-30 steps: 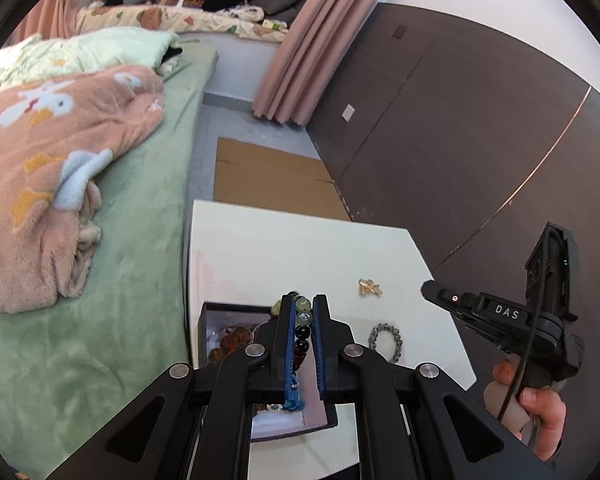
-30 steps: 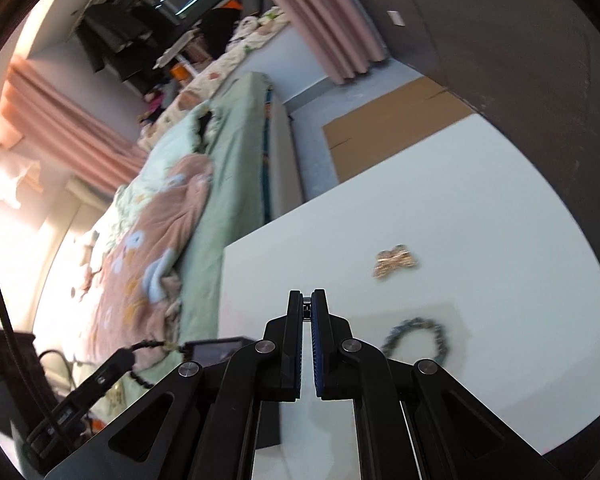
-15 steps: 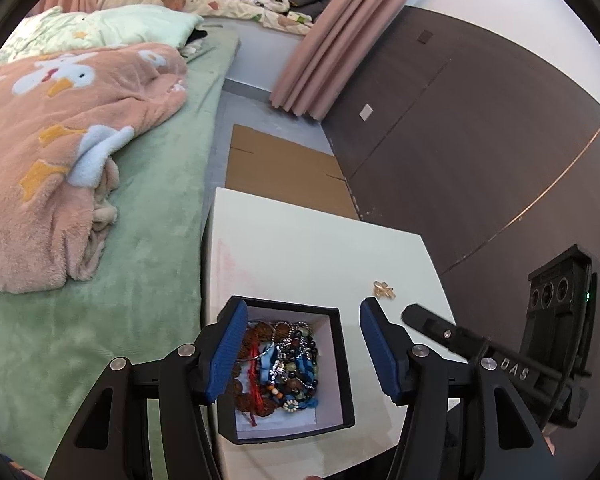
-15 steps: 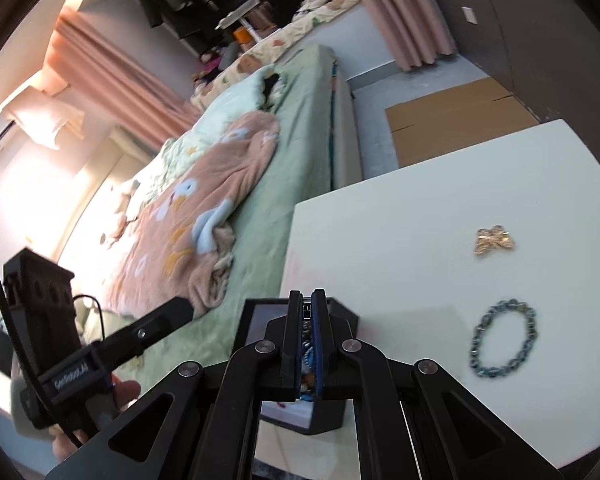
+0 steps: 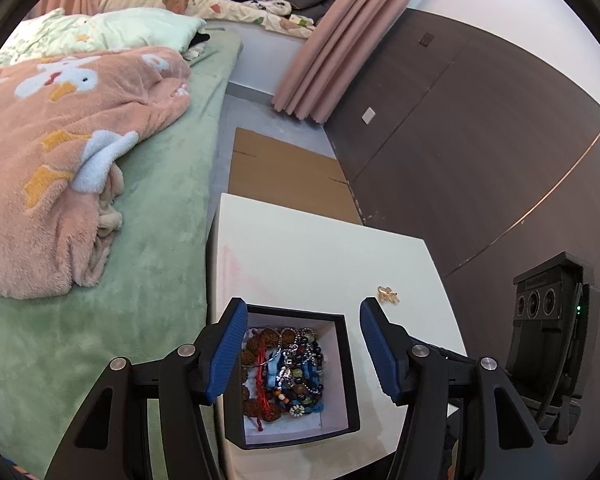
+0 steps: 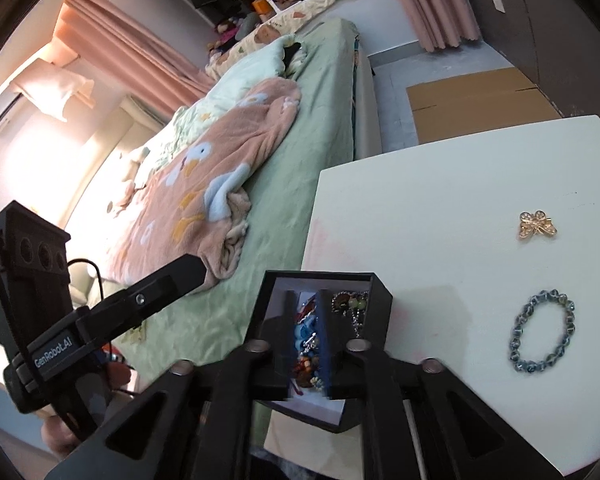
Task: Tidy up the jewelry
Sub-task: 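Move the left gripper back to the blue-grey bead bracelet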
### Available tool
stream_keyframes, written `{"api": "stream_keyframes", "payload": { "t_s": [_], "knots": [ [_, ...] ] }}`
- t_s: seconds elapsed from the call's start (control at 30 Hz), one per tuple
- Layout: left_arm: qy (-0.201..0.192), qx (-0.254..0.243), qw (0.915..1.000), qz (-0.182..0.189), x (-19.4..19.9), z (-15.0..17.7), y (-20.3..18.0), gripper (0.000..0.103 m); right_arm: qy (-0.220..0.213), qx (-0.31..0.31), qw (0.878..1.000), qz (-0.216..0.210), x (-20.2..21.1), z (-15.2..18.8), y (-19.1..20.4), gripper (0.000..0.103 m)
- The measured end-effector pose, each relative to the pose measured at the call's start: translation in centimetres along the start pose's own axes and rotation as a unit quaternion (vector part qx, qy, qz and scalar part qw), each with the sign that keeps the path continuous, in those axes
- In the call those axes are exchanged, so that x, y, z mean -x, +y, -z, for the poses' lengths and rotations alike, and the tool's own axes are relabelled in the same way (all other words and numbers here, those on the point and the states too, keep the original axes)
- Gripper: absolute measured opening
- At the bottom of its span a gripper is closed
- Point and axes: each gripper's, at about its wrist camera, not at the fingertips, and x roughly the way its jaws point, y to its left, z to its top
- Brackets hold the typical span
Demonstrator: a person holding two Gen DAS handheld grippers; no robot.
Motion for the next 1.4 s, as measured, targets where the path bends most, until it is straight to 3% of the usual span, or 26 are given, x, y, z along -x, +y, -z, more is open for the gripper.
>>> {"api": "stream_keyframes", "payload": {
  "t_s": [0.03, 0.07, 0.47, 0.6, 0.7, 0.87, 1.0, 1.4],
  "knots": [
    [0.0, 0.0, 1.0, -0.001, 0.1, 0.0, -0.1, 0.06, -0.001, -0.001, 1.0, 0.003, 0.0, 0.0, 0.1, 0.044],
    [0.0, 0.0, 1.0, -0.003, 0.2, 0.0, -0.1, 0.06, -0.005, -0.003, 1.0, 0.006, 0.3, 0.0, 0.0, 0.047],
    [-0.001, -0.02, 0.9997, -0.013, 1.3, 0.8, -2.2, 0.06, -0.013, -0.049, 0.997, 0.057, 5.6, 0.2, -2.4, 0.048],
    [0.0, -0.033, 0.9993, -0.017, 1.3, 1.1, -3.4, 0.06, -0.025, -0.075, 0.994, 0.076, 7.9, 0.7, -4.3, 0.064],
    [0.001, -0.04, 0.9991, -0.018, 1.1, 1.3, -4.6, 0.062, -0.03, -0.092, 0.992, 0.082, 9.5, 1.1, -5.6, 0.065],
    [0.012, -0.054, 0.9984, 0.008, -0.2, 1.8, -7.0, 0.09, -0.038, -0.111, 0.99, 0.084, 11.1, 1.5, -7.5, 0.078],
    [0.023, -0.073, 0.9971, 0.004, -2.0, 2.4, -8.9, 0.091, -0.041, -0.117, 0.989, 0.075, 12.0, 1.5, -8.8, 0.081],
    [0.089, -0.1, 0.9909, 0.004, -9.5, 5.1, -12.1, 0.091, -0.039, -0.158, 0.98, 0.112, 13.6, 2.2, -14.4, 0.084]
  ]
}}
